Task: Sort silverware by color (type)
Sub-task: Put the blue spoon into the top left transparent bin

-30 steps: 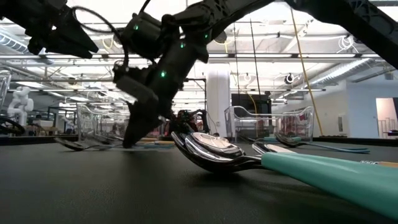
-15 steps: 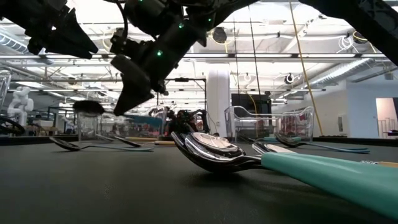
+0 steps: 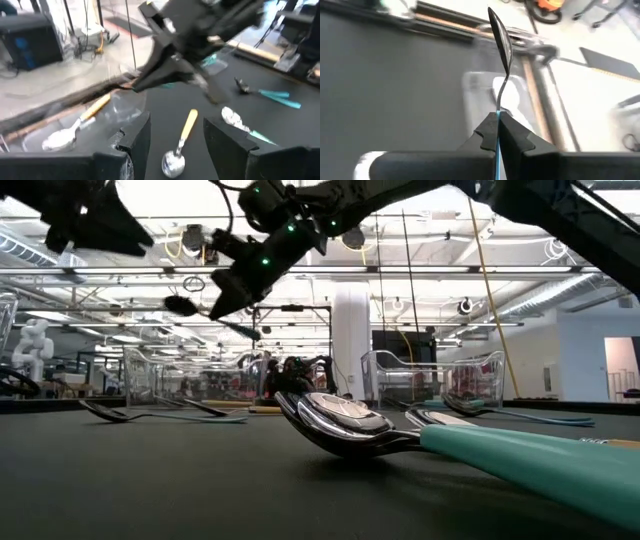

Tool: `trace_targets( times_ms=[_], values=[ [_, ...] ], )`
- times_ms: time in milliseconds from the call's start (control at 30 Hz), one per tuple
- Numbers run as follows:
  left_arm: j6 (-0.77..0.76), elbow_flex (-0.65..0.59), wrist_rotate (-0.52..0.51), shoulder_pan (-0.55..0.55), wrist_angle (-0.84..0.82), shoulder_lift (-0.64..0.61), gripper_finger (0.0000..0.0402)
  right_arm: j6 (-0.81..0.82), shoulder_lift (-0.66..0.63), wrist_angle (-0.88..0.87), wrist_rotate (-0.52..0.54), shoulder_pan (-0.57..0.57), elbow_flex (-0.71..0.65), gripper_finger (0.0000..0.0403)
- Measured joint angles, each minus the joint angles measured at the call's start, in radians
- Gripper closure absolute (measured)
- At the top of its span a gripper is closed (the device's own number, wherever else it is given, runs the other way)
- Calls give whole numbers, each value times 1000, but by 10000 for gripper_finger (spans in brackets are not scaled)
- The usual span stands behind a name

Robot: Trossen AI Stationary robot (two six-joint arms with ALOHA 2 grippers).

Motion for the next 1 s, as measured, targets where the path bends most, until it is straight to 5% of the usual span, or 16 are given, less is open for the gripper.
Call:
trace_targets(
  times_ms=[200,367,567,767,1000],
  values=[
    [151,9,-7,9,5,-62,219,-12,1,38,-196,-115,8,403],
    [79,2,-50,41,16,-59,219,58,1,73,-282,-160,8,403],
    [47,-33,-159,79,6,-44,219,121,1,238,-387,-155,8,403],
    [127,-33,-163,93,9,-51,219,342,1,501,-649,-147,8,403],
    [283,-33,-163,92,103,-53,219,369,1,594,-737,-93,8,403]
  ],
)
